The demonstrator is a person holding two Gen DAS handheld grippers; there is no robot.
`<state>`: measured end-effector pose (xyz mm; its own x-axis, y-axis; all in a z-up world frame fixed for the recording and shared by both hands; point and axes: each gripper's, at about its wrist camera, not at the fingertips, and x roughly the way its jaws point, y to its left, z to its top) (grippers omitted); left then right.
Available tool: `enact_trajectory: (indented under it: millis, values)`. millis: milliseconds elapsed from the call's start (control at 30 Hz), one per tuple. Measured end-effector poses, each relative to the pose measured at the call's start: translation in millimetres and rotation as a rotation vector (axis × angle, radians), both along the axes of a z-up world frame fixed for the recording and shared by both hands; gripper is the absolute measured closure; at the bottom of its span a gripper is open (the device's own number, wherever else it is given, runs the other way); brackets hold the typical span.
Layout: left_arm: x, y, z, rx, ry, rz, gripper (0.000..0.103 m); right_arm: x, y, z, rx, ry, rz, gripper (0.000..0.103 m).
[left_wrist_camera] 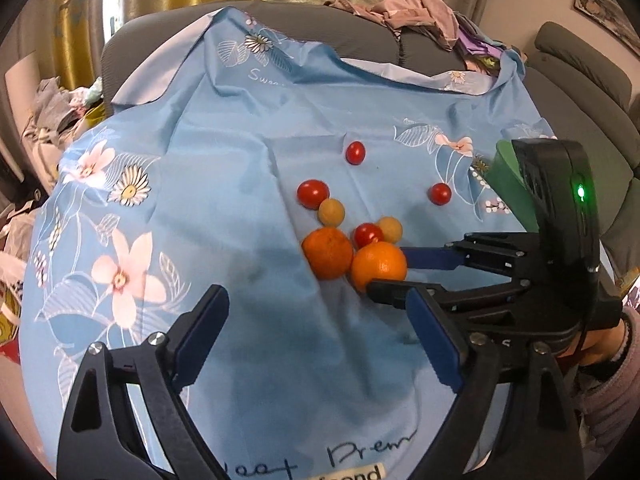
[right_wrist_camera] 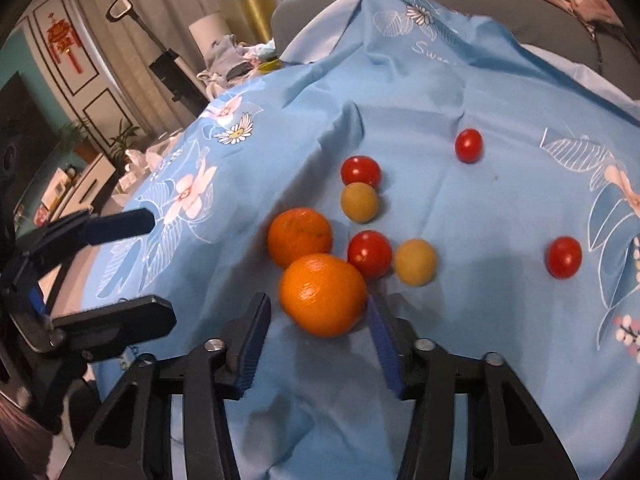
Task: Organize fruits
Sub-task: 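Grasp an orange with the right tool while the left tool grasps the other orange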
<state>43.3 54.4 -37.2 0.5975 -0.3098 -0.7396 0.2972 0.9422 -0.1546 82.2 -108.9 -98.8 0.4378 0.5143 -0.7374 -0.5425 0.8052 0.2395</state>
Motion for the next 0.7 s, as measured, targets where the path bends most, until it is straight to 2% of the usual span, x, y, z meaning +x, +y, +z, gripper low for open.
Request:
enact_trajectory:
  millis: [133,300,467,500,567,700]
  values:
    - [12.3,-8.1,-3.1,0.011,0.006,-0.036,0.017,-0.1,-11.8,-1.2,0.039,0.018,0.0,0.059]
    - [28.7,-24.1,-9.1,0.058,0.022,-0.095,0.026,-8.5,-39.0,4.2,0.06,0.004,-0.046,0.059]
    - [40.5,-44.1,-12.3,0.108,0.016,-0.205,0.027,-19.7,-61.7,9.5,0.084,-0.001,-0.072,0.059]
    - [42.9,-47.2,-14.1,0.117,0.018,-0.227,0.034,-22.1,-63.8,10.7,0.09,-0.005,-0.073,0.059]
    - [46.9,-53.1,-19.3,0.154,0.028,-0.264,0.039,-25.3,-65.8,12.6,0.099,-0.009,-0.071,0.059]
    - [52.5,-59.6,-26.3,0.226,0.034,-0.335,0.04,-28.8,-68.0,15.4,0.126,-0.013,-0.064,0.059]
